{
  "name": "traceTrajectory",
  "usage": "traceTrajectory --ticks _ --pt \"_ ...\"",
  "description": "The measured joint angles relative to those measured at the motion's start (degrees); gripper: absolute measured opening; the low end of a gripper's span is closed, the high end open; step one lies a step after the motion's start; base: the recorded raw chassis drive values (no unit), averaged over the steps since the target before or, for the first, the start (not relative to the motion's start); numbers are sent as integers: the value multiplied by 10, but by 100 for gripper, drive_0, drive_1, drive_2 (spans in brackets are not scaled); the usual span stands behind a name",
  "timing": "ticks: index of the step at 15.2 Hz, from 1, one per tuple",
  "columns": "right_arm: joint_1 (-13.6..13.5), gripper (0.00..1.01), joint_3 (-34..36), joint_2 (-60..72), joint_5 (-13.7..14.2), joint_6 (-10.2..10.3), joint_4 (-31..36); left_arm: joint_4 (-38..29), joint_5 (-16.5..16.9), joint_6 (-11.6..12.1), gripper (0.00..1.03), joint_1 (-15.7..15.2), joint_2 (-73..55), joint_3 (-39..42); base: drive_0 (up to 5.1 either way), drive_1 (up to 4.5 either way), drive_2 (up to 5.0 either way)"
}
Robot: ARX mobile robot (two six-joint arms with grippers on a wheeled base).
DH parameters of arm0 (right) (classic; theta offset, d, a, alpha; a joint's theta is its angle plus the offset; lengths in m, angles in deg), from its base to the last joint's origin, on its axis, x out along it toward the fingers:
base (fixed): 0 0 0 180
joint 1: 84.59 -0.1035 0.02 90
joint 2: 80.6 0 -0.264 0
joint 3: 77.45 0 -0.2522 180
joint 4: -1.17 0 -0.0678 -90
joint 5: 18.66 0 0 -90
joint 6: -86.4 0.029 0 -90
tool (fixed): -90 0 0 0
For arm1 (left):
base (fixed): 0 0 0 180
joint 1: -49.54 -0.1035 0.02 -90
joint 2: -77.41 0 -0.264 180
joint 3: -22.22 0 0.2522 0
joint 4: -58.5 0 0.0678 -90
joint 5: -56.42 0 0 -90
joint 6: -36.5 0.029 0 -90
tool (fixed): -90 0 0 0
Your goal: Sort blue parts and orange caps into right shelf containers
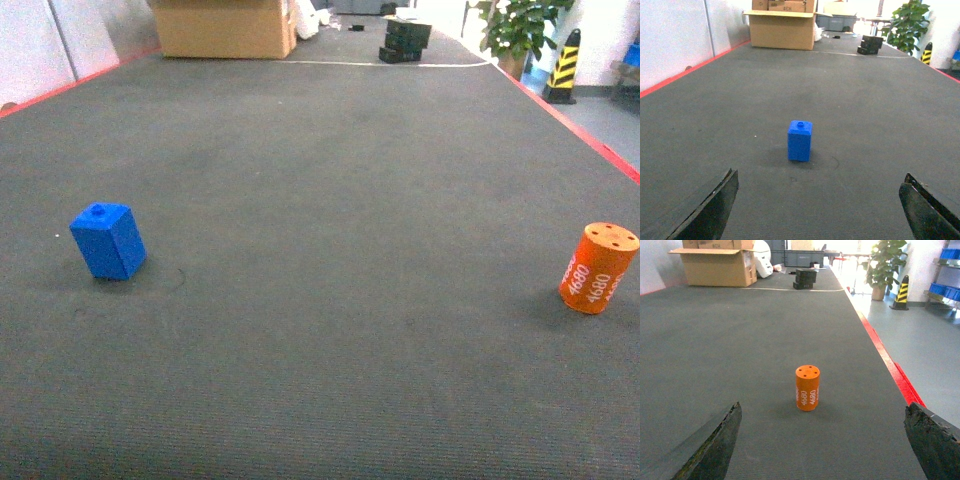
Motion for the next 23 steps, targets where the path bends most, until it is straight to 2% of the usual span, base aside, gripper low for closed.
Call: traceTrajectory --ticks 23 --pt "0 98 0 0 0 0 0 0 0 0 98 0 0 0 0 0 0"
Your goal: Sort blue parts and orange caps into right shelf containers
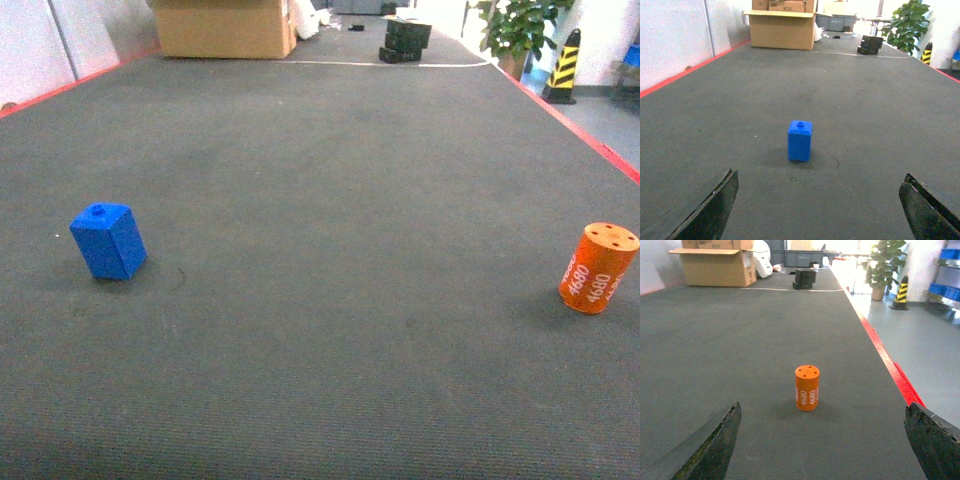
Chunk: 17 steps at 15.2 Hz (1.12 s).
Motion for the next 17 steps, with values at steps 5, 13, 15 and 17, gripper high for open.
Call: traceTrajectory --ticks 5,13,15,17 --pt "-14 98 -63 421 74 -7 296 0 0 0 98 0 0 0 0 0 0" --pt "-15 98 -511 1121 19 21 366 0 0 0 98 0 0 0 0 0 0" --pt "-23 98 -543 1153 41 10 342 0 0 0 98 0 0 0 0 0 0" --pt "-23 93 -547 1167 50 6 334 0 0 0 98 0 0 0 0 0 0"
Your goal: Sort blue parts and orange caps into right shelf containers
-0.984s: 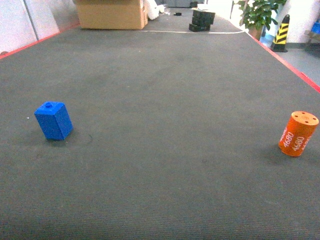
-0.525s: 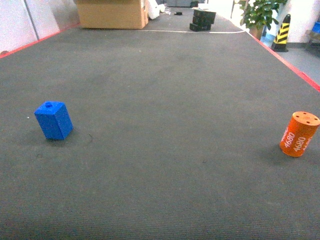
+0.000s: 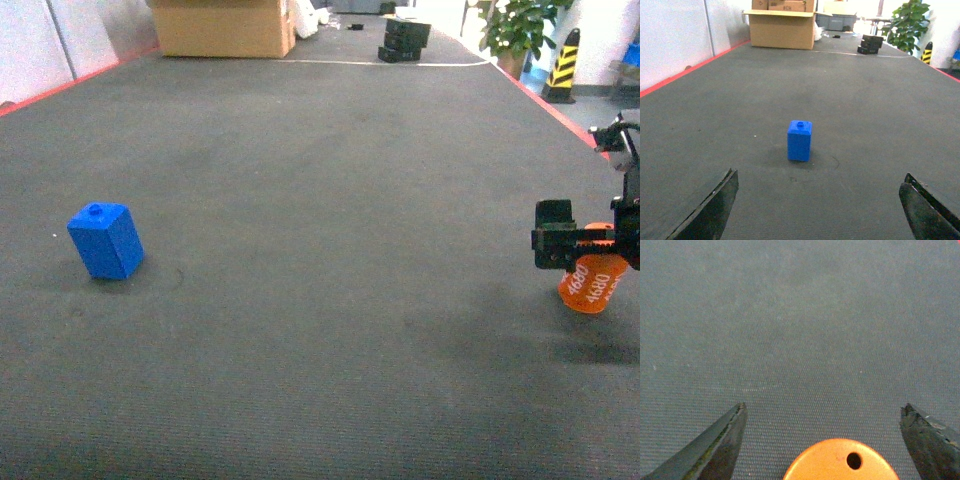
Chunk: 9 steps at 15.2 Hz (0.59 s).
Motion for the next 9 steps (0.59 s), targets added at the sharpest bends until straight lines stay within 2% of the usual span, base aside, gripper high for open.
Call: traceTrajectory --ticks 4,7,8,9 --pt "0 82 -1 13 7 -3 1 0 0 0 98 0 0 0 0 0 0" --pt "-1 49 12 21 9 -2 24 0 0 0 98 0 0 0 0 0 0" --pt "-4 42 40 -4 10 -2 44 0 0 0 98 0 0 0 0 0 0" --pt "-10 42 82 -48 9 -2 67 0 0 0 98 0 0 0 0 0 0"
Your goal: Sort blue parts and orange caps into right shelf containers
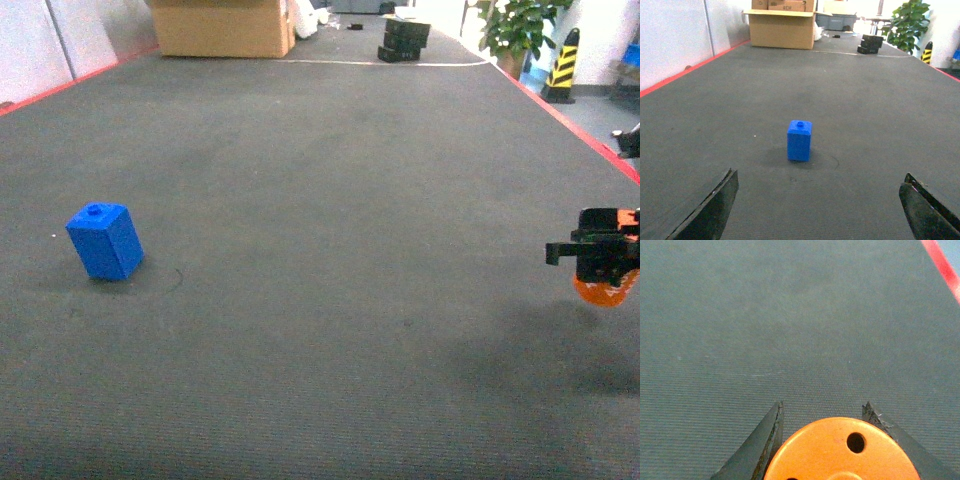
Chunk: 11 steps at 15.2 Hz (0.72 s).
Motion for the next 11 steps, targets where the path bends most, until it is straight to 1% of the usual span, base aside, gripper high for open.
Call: traceTrajectory --ticks 1,2,3,5,6,7,8,9,10,11 --pt "-6 42 48 -57 4 -2 20 0 0 0 98 0 0 0 0 0 0" --pt "-10 42 89 -117 2 0 19 0 0 0 98 0 0 0 0 0 0" --pt "-17 42 143 -189 16 0 18 0 0 0 98 0 0 0 0 0 0" --pt "-43 42 253 -338 44 0 -34 0 0 0 98 0 0 0 0 0 0" --pt "-52 42 292 -388 72 -12 -30 0 0 0 98 0 0 0 0 0 0" --pt "-53 42 297 -405 81 -17 -27 33 -28 -3 98 10 -9 -7 0 0 0" --pt "-53 42 296 -406 85 -22 -24 45 -96 -14 98 49 -84 -29 0 0 0" --pt "-53 42 296 -403 86 -25 -27 -3 -103 -13 98 56 -164 -41 0 0 0" --pt "-53 42 296 -403 85 -26 -27 -69 -96 -10 98 50 -254 -53 0 0 0" --pt "-53 42 296 -403 85 -26 -27 -144 -77 -7 98 33 -350 -68 0 0 0"
